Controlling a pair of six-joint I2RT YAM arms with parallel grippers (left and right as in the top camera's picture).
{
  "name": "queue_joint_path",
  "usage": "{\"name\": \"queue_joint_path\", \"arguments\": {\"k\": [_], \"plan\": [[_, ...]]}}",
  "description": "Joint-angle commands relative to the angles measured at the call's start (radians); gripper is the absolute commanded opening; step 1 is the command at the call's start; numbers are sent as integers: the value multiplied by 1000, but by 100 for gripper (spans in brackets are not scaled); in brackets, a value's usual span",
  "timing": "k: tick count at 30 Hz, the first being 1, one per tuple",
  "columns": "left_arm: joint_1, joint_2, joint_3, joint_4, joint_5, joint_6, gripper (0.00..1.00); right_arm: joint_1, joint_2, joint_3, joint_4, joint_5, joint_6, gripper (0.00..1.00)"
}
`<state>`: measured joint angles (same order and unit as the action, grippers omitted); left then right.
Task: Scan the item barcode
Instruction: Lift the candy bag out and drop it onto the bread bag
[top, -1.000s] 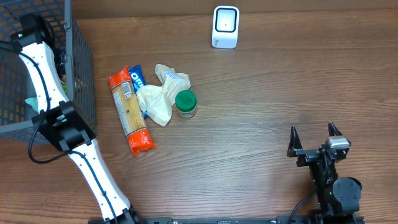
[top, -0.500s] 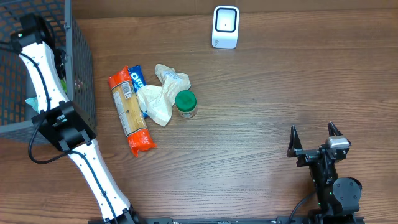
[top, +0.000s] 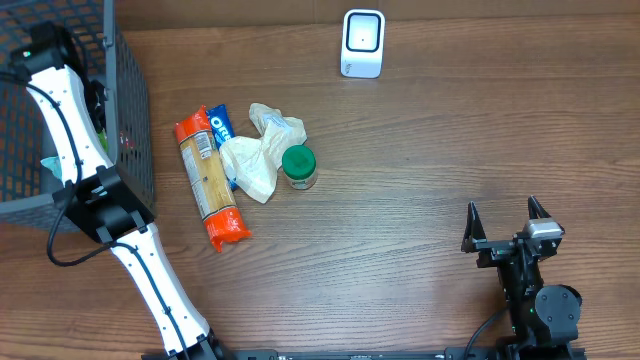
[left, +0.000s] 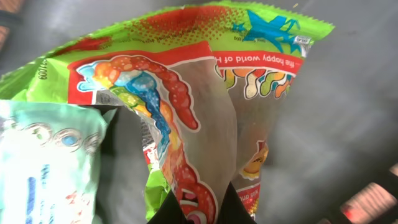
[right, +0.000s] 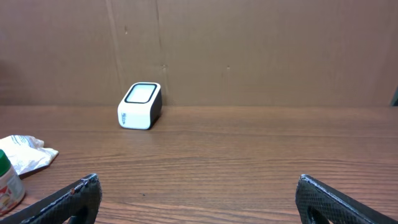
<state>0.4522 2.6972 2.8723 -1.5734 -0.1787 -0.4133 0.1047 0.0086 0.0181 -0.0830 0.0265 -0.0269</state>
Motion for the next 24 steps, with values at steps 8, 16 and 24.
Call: {"name": "queue_joint_path", "arguments": {"k": [8,16,24], "plan": [[7,-72,252,-109,4,-13,4,-1,-6,-10,4,6,-7,100],[5,-224,270,-109,5,-10,4,-1,-6,-10,4,6,-7,100],[3,-467,270,-102,42,32,4,-1,-6,-10,4,6,-7,100]]}}
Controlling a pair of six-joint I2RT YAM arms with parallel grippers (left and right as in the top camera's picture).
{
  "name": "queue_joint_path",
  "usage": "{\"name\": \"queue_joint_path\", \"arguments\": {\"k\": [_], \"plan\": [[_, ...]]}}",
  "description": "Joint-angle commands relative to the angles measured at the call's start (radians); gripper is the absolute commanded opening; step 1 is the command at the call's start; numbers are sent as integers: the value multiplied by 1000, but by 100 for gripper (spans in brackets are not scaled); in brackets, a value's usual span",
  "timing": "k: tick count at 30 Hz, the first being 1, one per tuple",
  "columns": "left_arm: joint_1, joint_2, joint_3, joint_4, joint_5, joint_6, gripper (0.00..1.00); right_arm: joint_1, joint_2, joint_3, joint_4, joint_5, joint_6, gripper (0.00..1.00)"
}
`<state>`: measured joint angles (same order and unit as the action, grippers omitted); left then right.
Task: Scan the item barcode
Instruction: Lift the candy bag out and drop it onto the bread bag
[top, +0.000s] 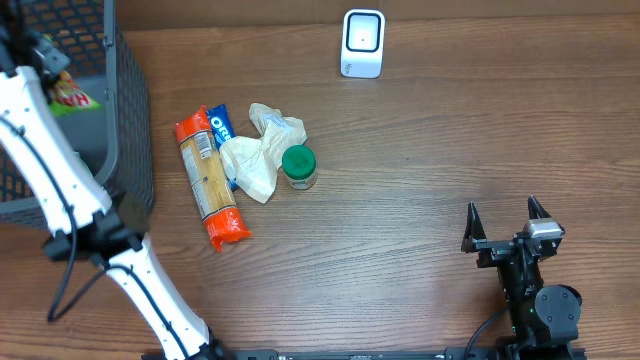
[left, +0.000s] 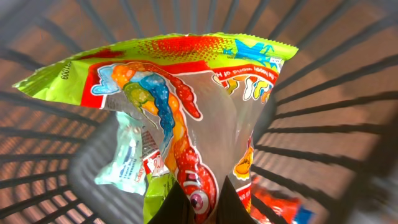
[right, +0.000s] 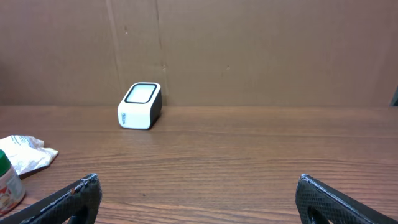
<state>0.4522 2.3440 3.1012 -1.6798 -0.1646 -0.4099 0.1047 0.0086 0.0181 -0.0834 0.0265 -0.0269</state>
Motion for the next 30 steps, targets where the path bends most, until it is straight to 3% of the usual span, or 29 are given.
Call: {"name": "queue_joint_path", "arguments": {"k": [1,9,17,22,30], "plan": [[-2,-140,42,0,52,40,4,-1,-6,-10,4,6,-7,100],[-145,-263,40,-10,268,176,4,-2,-6,-10,4,6,-7,100],[-384,-274,-5,-10,205,216,4,-1,-6,-10,4,6,-7,100],[-473,-274,-161,-10,92,212,4,-1,-6,-10,4,6,-7,100],[-486,-261,-570,26,46,192,4,-1,-6,-10,4,6,-7,100]]}}
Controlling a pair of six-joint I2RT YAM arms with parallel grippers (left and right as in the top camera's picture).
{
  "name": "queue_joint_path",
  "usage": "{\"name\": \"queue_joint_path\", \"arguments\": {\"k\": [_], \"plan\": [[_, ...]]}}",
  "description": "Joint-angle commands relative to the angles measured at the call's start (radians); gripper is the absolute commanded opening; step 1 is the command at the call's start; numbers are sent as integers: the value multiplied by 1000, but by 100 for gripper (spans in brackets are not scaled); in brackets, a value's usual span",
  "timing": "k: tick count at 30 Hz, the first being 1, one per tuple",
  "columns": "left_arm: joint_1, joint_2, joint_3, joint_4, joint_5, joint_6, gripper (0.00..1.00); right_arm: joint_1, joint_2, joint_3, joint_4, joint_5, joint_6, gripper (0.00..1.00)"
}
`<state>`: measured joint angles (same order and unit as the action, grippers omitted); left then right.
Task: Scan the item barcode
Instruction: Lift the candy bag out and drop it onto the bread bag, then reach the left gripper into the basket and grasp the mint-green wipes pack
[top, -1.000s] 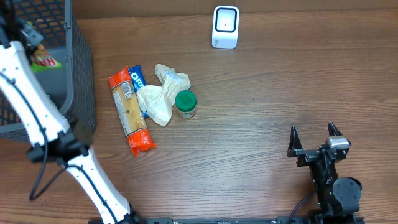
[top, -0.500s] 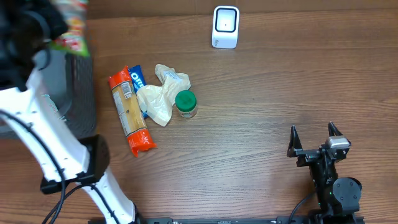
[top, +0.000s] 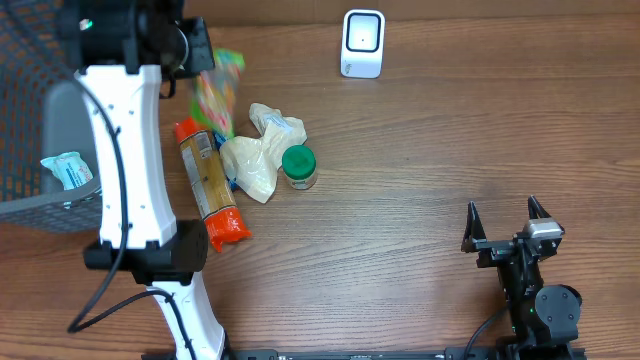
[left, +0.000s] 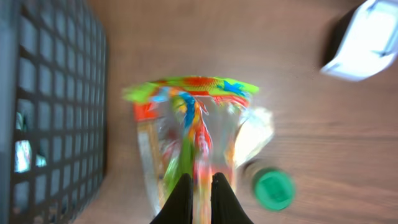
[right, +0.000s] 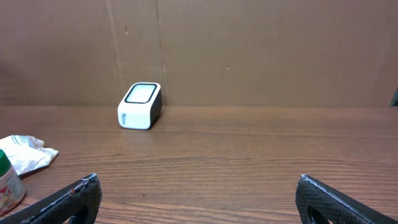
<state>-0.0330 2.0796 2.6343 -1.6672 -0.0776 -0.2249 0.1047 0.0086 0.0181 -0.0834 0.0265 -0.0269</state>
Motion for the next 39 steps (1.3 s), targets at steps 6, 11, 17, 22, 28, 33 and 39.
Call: {"name": "queue_joint_path", "arguments": {"k": [6,11,17,22,28,33,39], "plan": [[-4,8,-396,141,-6,10,4,-1,-6,-10,4,6,-7,100],[-17,8,-487,182,19,13,4,-2,-6,-10,4,6,-7,100],[-26,-10,-411,158,24,12,4,-1,-6,-10,4,6,-7,100],[-26,-47,-242,60,24,13,25,-2,-6,-10,4,6,-7,100],[-24,-167,-104,-23,11,46,69,-2,-6,-10,4,6,-7,100],[-23,-348,-119,-23,-60,45,75,-1,-6,-10,4,6,-7,100],[22,-584,-213,-23,-245,-15,78,-2,-6,-10,4,6,-7,100]]}}
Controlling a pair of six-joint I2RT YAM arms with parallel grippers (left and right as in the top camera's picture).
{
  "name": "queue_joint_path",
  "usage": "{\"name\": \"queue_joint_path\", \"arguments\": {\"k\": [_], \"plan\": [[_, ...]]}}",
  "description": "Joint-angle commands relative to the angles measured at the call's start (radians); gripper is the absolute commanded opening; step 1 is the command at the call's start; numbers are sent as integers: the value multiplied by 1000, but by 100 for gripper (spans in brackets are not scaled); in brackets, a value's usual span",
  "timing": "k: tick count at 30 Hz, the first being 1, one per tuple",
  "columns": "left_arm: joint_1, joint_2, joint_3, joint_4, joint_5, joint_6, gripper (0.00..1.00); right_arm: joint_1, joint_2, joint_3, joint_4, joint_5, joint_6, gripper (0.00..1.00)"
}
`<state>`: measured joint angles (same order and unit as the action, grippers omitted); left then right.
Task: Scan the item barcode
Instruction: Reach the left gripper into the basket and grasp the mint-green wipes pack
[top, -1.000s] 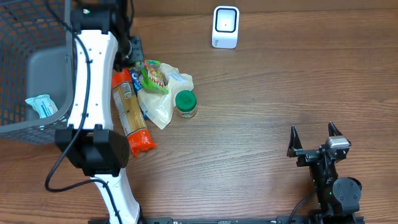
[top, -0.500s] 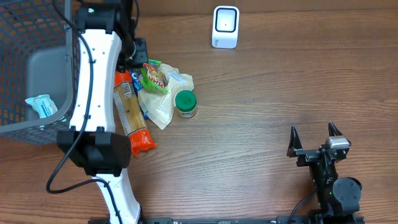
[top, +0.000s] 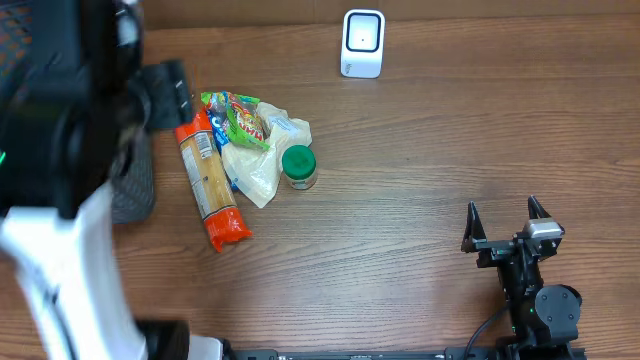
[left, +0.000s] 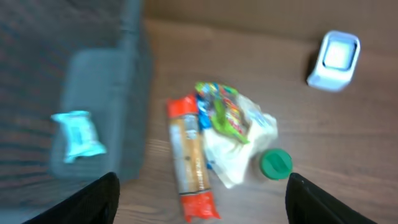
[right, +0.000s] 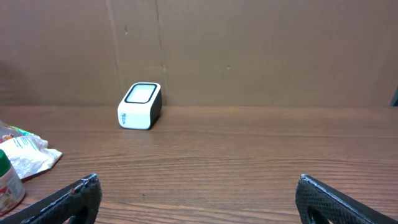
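Observation:
The green and red gummy candy bag (top: 238, 120) lies on the table on top of the pile of groceries, also in the left wrist view as the candy bag (left: 225, 112). The white scanner (top: 362, 42) stands at the far edge, apart from it. My left gripper (left: 199, 205) hangs high above the pile, open and holding nothing; in the overhead view its arm is a big blur at the left. My right gripper (top: 505, 222) rests open at the near right, with nothing between its fingers (right: 68, 199).
Under and beside the candy bag lie a long orange pasta packet (top: 208, 180), a blue Oreo pack (top: 220, 125), a crumpled white bag (top: 255, 160) and a green-lidded jar (top: 298, 165). The grey wire basket (left: 93, 112) at the left holds a pale blue tissue pack (left: 78, 134).
My left gripper has opened and let go of the candy bag, which now lies on the pile. The gripper now looks down from much higher up. The right arm has not moved.
My left gripper was shut on the candy bag inside the basket, then held it higher over the basket. After that it held the bag over the grocery pile beside the basket. Now the bag lies on the pile and the gripper is open above it.

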<state>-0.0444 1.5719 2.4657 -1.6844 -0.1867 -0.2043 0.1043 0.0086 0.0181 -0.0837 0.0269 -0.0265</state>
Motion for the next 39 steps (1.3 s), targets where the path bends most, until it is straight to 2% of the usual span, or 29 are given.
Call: {"name": "queue_joint_path", "arguments": {"k": [1,7,14,19,27,33,39], "plan": [[60,-111,-65,-5,-161,-56,79,-1,-6,-10,5,5,-7,100],[272,-198,-150,-4,-160,-84,84,-1,-6,-10,5,6,-7,100],[449,-88,-187,141,-115,-71,96,-1,-6,-10,5,6,-7,100],[513,85,-187,177,-34,-31,99,-1,-6,-10,5,5,-7,100],[564,341,-187,183,-3,-27,98,-1,-6,-10,5,5,-7,100],[608,460,-187,211,8,-40,100,-1,-6,-10,5,5,-7,100],[652,579,-187,231,83,-12,100,-1,-6,-10,5,5,-7,100]]}}
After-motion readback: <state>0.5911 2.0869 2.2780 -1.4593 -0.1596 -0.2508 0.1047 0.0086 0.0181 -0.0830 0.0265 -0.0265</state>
